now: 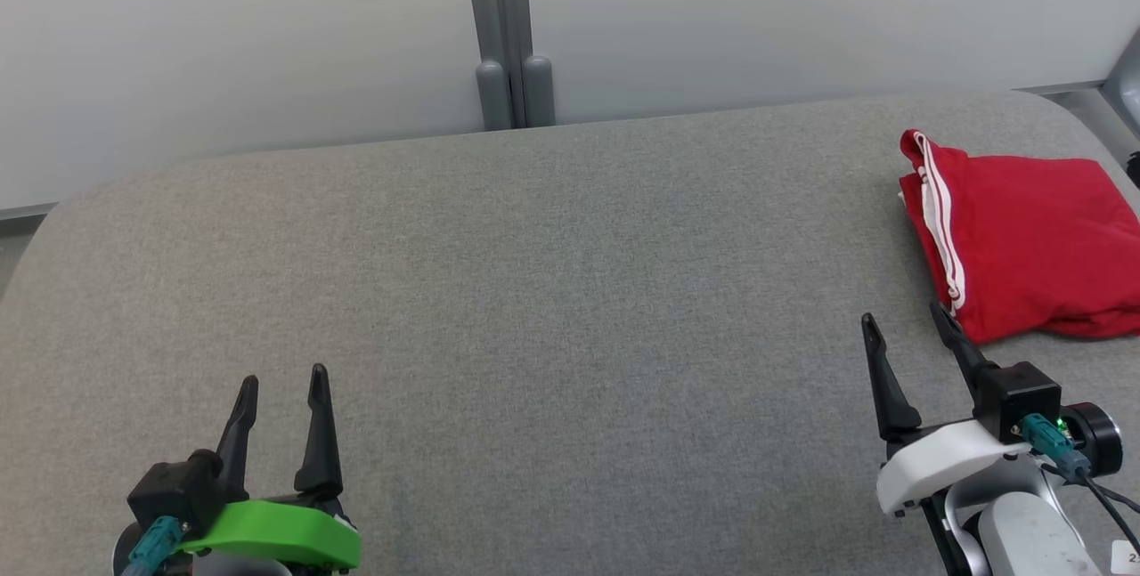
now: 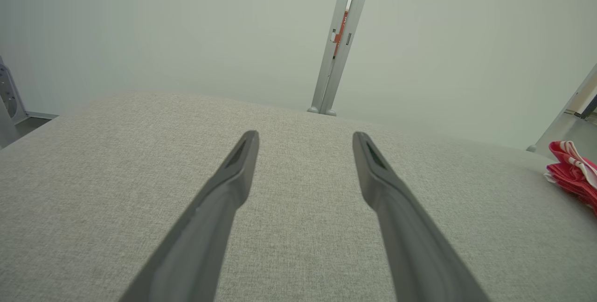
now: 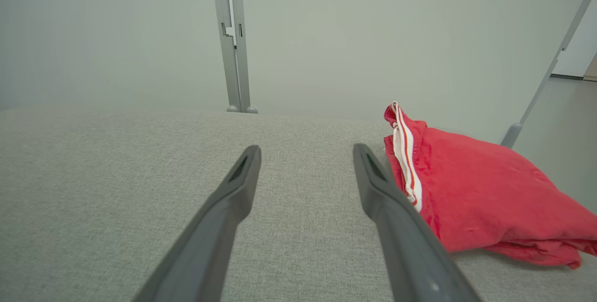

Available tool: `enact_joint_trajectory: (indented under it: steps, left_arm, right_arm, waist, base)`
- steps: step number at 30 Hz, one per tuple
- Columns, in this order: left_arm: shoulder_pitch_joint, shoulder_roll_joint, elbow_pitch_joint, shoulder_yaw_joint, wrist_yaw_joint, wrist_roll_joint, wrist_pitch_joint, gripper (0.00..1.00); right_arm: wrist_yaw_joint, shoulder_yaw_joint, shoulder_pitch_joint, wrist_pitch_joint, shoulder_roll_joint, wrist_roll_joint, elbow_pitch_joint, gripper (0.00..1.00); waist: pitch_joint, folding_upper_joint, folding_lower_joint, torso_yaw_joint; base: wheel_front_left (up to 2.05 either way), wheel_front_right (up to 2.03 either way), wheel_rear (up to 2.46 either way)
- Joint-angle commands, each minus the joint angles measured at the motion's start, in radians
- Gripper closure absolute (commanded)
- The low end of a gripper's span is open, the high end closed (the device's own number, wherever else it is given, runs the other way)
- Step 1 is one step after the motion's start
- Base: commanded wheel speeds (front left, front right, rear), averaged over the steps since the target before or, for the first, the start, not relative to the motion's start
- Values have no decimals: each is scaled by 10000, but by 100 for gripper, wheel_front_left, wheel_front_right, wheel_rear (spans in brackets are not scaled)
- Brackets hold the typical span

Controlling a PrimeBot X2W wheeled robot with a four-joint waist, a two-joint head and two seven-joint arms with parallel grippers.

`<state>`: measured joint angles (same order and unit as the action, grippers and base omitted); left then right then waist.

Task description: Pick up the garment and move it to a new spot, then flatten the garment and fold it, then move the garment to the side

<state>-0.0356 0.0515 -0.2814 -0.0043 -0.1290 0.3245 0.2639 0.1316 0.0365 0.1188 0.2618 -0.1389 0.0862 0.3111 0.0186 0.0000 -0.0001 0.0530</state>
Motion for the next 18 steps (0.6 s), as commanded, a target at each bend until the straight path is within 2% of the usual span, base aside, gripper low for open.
enact_joint_trajectory:
  steps: [1,15,16,18]
  left_arm:
    - [-7,-3,52,-28,-35,57,-4,0]
    - [-16,-4,149,-74,-35,44,-4,0]
    - [7,-12,111,-63,2,32,0,100]
    - [74,-35,-67,-77,2,31,-2,100]
  right_arm:
    - [-21,-30,-78,34,-36,50,-8,0]
    - [-21,-1,-12,34,68,74,-30,0]
    - [2,11,-11,0,46,28,23,100]
    - [2,23,-108,-6,90,27,180,100]
  waist:
    - [-15,0,1,-10]
    - [-58,0,1,-7]
    - [-56,0,1,-5]
    - [-57,0,1,-5]
  base:
    - [0,0,0]
    - [0,0,0]
    - [0,0,0]
    - [0,0,0]
